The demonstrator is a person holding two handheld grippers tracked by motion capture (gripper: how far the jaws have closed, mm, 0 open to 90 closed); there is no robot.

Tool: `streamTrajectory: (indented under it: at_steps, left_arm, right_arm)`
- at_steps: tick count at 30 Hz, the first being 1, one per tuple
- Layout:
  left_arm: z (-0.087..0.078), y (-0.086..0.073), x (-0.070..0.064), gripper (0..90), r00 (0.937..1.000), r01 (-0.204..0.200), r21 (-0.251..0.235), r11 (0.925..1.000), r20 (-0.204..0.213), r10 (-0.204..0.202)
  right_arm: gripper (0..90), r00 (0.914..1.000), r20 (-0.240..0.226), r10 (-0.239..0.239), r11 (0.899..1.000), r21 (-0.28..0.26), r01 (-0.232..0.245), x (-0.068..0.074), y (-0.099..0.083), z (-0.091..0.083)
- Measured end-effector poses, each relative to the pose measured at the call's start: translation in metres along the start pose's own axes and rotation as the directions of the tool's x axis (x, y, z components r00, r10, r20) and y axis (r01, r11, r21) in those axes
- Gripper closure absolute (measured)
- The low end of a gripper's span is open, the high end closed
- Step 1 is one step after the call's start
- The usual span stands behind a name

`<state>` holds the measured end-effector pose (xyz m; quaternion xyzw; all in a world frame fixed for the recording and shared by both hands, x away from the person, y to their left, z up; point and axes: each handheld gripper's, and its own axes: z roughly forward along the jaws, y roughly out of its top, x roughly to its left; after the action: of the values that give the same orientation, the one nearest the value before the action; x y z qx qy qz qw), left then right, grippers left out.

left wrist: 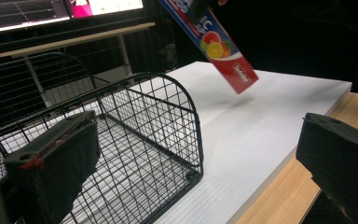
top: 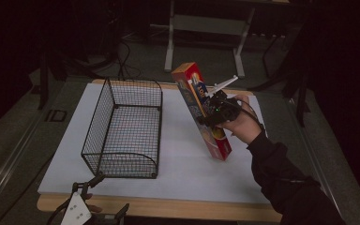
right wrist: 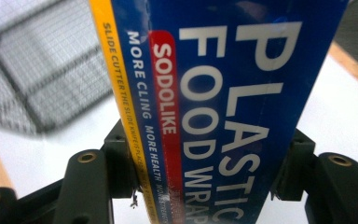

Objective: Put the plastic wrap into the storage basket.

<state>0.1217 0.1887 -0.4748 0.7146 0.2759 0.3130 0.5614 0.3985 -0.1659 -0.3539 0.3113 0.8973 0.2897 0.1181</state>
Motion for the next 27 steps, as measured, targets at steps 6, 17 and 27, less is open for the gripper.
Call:
streamTrajectory:
  at_steps: [6,17,27]
  left_arm:
    - [0.001,0.0,0.0,0.1,1.0,-0.003,0.003,1.0,0.005,0.003]
    - [0.001,0.0,0.0,0.1,0.9999,-0.008,0.005,1.0,0.008,0.008]
    - [0.002,0.0,0.0,0.1,0.9999,-0.01,0.003,0.9999,0.013,0.01]
  right_arm:
    - [39.4,0.9963,0.022,0.083,0.996,-0.033,-0.082,0.018,0.015,0.005]
    - [39.5,0.9917,0.006,0.129,0.985,-0.119,-0.127,0.052,0.07,-0.013]
    - [39.5,0.989,-0.015,0.147,0.976,-0.16,-0.148,0.076,0.112,-0.02]
